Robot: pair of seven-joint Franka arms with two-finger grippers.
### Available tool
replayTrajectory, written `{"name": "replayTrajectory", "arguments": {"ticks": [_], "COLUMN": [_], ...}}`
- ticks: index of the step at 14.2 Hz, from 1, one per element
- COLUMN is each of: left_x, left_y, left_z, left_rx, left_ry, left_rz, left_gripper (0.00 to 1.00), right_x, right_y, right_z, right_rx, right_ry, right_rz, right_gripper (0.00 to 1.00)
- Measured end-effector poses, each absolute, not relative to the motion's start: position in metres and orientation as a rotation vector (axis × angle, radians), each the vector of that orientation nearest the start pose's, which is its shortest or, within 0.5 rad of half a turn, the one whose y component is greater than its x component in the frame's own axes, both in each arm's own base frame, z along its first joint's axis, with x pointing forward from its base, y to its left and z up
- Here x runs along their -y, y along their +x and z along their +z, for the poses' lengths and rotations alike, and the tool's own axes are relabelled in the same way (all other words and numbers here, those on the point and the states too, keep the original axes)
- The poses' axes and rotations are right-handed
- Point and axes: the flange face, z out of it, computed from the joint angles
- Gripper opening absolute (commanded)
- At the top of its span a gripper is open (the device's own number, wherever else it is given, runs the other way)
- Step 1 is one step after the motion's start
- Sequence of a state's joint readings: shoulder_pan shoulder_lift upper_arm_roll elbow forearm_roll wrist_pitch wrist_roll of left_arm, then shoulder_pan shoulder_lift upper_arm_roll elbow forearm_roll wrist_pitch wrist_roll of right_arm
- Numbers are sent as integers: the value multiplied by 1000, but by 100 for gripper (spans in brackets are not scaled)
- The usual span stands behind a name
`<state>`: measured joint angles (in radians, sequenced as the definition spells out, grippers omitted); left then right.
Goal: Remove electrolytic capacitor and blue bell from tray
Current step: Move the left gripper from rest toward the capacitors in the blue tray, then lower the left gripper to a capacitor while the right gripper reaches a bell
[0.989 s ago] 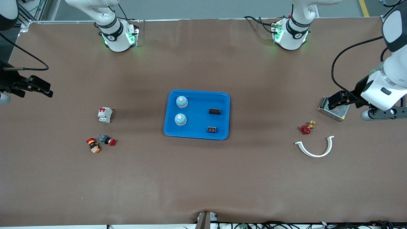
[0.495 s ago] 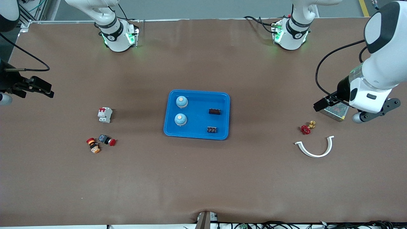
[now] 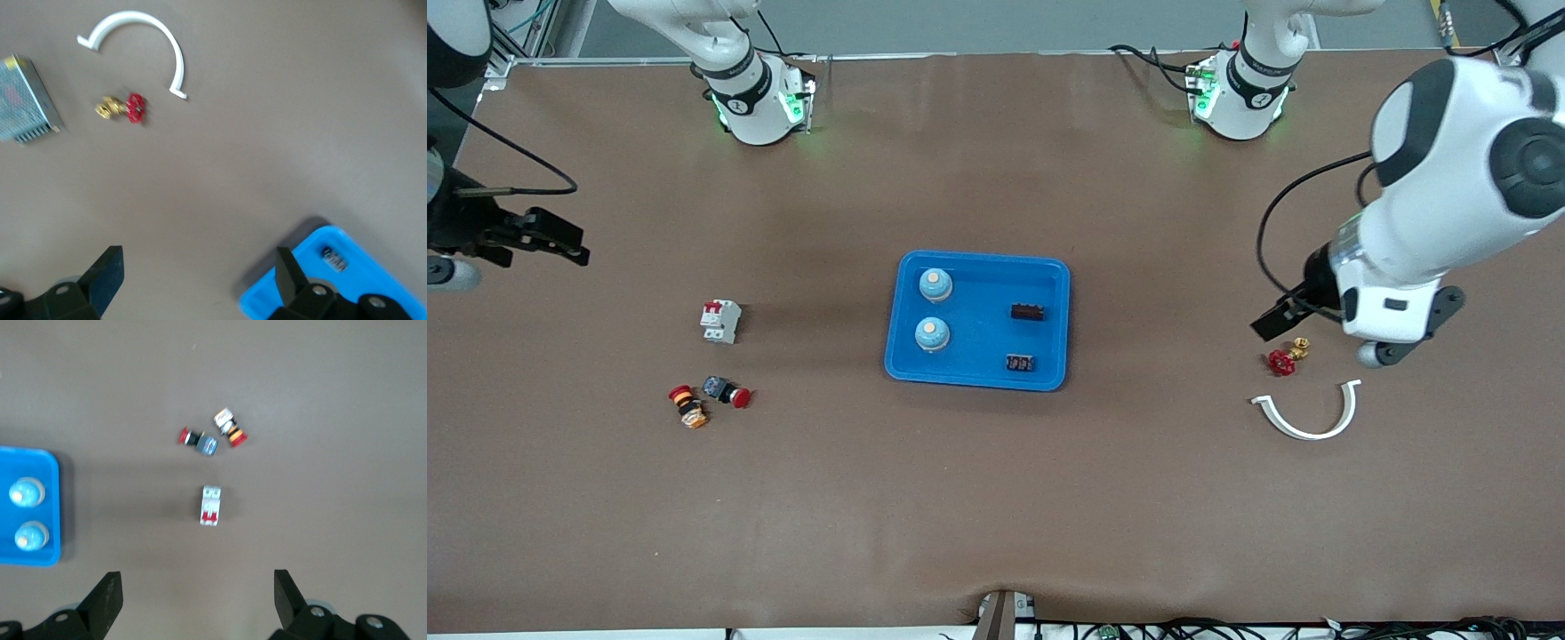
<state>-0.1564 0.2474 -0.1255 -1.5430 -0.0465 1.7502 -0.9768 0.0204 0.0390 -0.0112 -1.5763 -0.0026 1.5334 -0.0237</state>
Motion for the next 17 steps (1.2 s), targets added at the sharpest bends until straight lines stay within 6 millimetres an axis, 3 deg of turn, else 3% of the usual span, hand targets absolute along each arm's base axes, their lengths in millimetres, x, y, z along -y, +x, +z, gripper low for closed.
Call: {"name": "replayTrajectory", "arguments": {"ticks": [2, 6, 10, 13, 15, 17], "left_x": [194, 221, 249, 261, 276, 297], "left_y": [611, 609, 612, 614, 611, 608], "left_z": [494, 480, 455, 435, 413, 385], "left_rx": [1235, 1384, 1482, 1648, 1722, 1800], "left_ry": [-2928, -2879, -2856, -2790, -2730, -2657], "left_rz": [125, 159, 145, 123, 143, 143], "left_gripper": [100, 100, 100, 100, 100, 100], "right_x": [-41, -153, -249, -317, -342, -352], "right_y": [555, 531, 496, 467, 459, 456], "right_z": [594, 592, 580, 545, 513, 482], "right_rx": [66, 7, -79, -83, -86, -105], "right_ry": [-3139, -3167, -3185, -3166, -3119, -3104], "right_rz": [189, 235, 241, 246, 249, 231], "right_gripper": [100, 100, 100, 100, 100, 100]}}
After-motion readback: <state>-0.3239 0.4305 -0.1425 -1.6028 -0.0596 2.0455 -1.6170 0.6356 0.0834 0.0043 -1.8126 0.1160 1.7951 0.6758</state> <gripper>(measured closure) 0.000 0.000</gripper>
